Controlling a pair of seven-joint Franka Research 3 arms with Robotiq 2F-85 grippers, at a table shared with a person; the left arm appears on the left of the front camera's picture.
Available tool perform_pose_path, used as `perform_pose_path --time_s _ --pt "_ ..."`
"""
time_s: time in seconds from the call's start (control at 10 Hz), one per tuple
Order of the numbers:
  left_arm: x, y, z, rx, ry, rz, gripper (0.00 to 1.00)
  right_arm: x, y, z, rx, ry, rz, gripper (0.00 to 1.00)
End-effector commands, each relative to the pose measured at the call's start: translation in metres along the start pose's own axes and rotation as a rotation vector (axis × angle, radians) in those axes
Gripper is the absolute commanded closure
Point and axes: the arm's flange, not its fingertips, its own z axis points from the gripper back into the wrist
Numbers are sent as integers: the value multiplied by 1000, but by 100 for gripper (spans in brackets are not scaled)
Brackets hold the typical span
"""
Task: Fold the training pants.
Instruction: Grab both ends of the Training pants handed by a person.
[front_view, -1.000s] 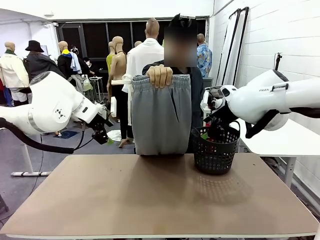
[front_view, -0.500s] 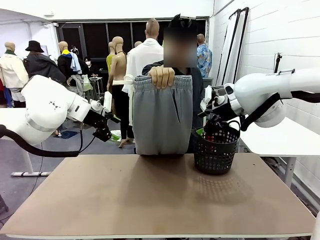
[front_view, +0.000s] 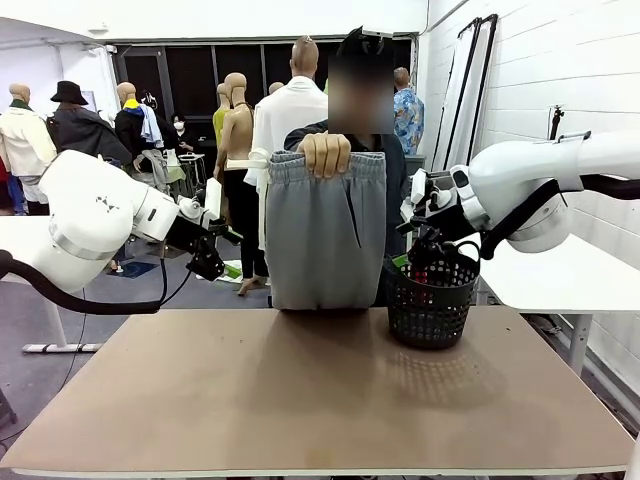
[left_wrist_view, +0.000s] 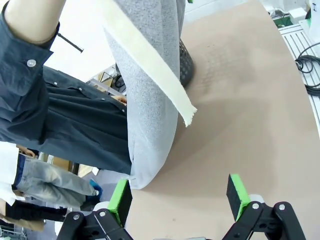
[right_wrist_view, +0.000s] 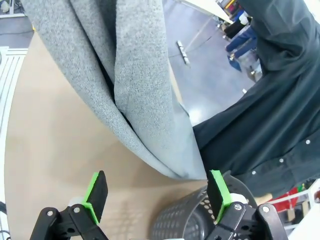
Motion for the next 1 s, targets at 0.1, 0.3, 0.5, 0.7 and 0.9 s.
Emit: perform_pose_path --time_s 0.1,0.3,0.5,0.7,0.9 --pt "-1 4 -9 -2 -105 -17 0 3 -3 -7 50 -91 -16 0" --pt "4 5 -15 -9 -131 -23 0 6 -3 -4 75 -121 -10 0" --pt "8 6 -19 15 -176 -33 0 6 -2 -3 106 -154 -4 0" --pt "9 7 -21 53 -216 -29 0 6 -2 -3 122 -173 -3 0" --pt "10 7 -23 78 -250 -33 0 6 -2 -5 117 -205 -6 0"
